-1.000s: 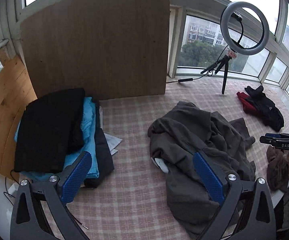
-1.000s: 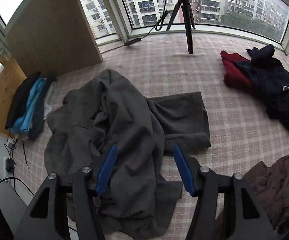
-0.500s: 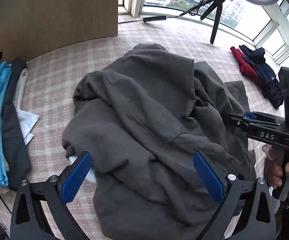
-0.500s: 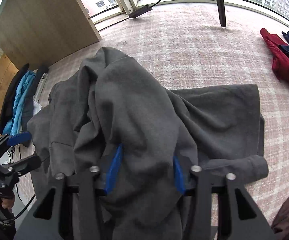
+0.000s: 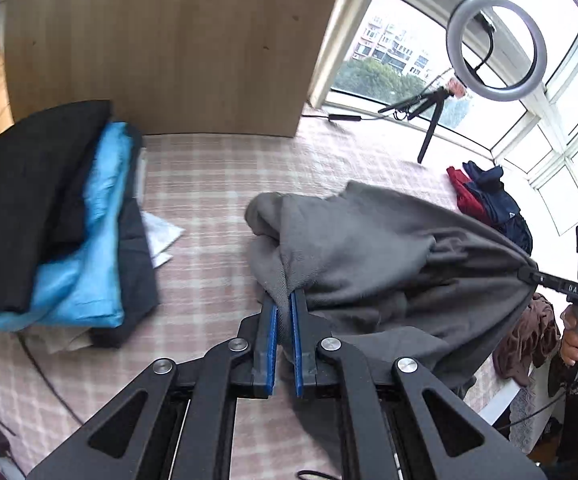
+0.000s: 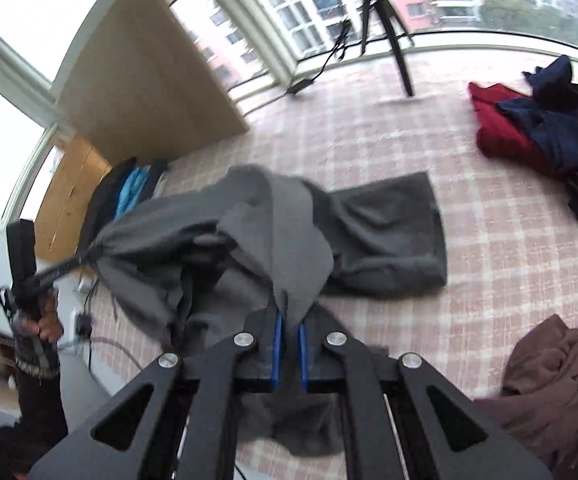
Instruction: Fold clothes
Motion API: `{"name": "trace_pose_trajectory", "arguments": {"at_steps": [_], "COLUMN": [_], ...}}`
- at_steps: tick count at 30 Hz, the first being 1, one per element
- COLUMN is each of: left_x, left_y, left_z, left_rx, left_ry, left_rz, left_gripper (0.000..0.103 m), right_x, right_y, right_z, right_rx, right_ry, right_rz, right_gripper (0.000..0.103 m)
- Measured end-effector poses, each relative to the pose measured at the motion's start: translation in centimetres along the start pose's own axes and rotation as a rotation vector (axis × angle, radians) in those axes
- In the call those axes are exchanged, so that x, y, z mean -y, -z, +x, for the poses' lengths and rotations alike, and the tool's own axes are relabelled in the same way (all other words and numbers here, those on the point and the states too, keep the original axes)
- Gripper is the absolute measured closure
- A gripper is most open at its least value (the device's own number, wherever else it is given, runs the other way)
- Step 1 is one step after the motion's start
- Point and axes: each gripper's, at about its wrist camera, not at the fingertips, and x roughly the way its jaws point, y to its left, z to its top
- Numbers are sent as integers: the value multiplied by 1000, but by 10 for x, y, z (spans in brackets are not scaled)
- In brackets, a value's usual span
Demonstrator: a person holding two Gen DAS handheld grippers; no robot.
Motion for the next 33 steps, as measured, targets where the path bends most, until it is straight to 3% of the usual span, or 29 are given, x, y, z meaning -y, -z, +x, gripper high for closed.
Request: {"name": "trace_pose_trajectory", "arguments": {"at_steps": [1,2,3,5,7,8,10,12,14,19,21,24,29,33], "left_x": [-16,-32,-49,-83,-110,-117,-121,-113,-93,-76,-81,-91,-115,-133], "left_y": [9,18,29,54,74,79,85,86,79,74,78,89,111,132], "left_z": [-13,-22,-20,-12,-5,-6,-12,-11,-3,17,16,-2,-34,-59], "left_rx": [3,-5,-42,-120,-177,-178,-150,-126,-113,-116,-113,-80,-44,-16], "left_ry": [-30,-80,-179,-377,-477,-472,-390,-313,-284,-239,-237,-227,-296,-315], "left_rz": [-9,-16,-19,-43,-98,-130,-176,-178,-130,-117,-139,-170,-222,-265], "left_gripper": [97,95,95,95,95,95,93,78,59,57,57,57,56,56], "right_x": [-7,-13,-18,-25,-31,-34,-39,-45,-56,-114,-146,-190,-248,-307], "right_y": [7,12,16,5,-14,-23,-42,-61,-76,-63,-46,-24,-7,9], "right_z": [2,3,4,14,26,33,46,58,79,109,123,153,189,222], "right_rx": [-51,-72,-92,-96,-85,-79,-67,-56,-79,-111,-113,-154,-194,-180], "right_ry": [6,39,72,110,138,151,179,206,198,58,37,10,-88,-73], "right_rz": [-42,-71,-100,-137,-166,-181,-210,-239,-253,-329,-403,-497,-477,-557], "right_gripper": [84,72,65,65,65,65,62,60,60,59,48,46,46,46]}}
